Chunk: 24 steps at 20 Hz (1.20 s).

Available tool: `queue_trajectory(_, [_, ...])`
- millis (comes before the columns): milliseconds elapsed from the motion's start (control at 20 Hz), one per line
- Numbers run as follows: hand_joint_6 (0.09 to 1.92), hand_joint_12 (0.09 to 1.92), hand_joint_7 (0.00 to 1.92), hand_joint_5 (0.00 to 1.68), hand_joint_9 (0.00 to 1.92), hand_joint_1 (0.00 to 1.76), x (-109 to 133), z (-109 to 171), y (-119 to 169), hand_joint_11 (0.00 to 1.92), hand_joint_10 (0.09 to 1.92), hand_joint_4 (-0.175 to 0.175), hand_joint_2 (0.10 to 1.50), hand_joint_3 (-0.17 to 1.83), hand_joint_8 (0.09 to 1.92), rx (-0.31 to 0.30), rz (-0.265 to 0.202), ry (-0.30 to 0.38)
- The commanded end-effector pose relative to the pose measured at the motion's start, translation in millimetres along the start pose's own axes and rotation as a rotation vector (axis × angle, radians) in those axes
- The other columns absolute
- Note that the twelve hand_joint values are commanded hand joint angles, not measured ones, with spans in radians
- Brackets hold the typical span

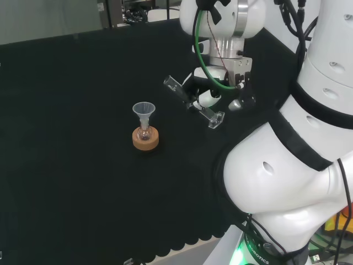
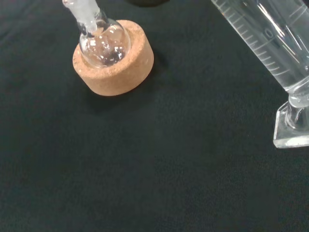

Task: Pour the water from the graduated cylinder into the round-bottom flask.

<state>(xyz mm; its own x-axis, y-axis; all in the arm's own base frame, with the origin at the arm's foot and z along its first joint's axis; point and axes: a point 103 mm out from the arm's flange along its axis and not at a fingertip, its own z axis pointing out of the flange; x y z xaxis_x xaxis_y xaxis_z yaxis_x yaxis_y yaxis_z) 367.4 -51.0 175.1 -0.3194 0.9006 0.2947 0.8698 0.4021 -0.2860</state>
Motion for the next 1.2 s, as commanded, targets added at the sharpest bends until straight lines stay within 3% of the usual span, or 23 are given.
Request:
queue_trajectory(50, [0.96, 0.84, 1.03, 0.99, 1.44, 1.26, 2, -5, 13, 1.22, 0.09, -0.175, 1.10, 0.00, 0.96, 0.173, 0.007, -0.041])
queue_trajectory(700, [0.93, 0.82, 1.05, 1.01, 1.47, 1.27, 10, -11, 24, 1.25, 0.09, -0.175, 1.09, 0.00, 0.93, 0.345, 0.019, -0.144])
queue_trajectory(1200, [0.92, 0.81, 1.05, 1.02, 1.48, 1.27, 20, -18, 25, 1.25, 0.09, -0.175, 1.09, 0.00, 0.92, 0.416, 0.015, -0.202])
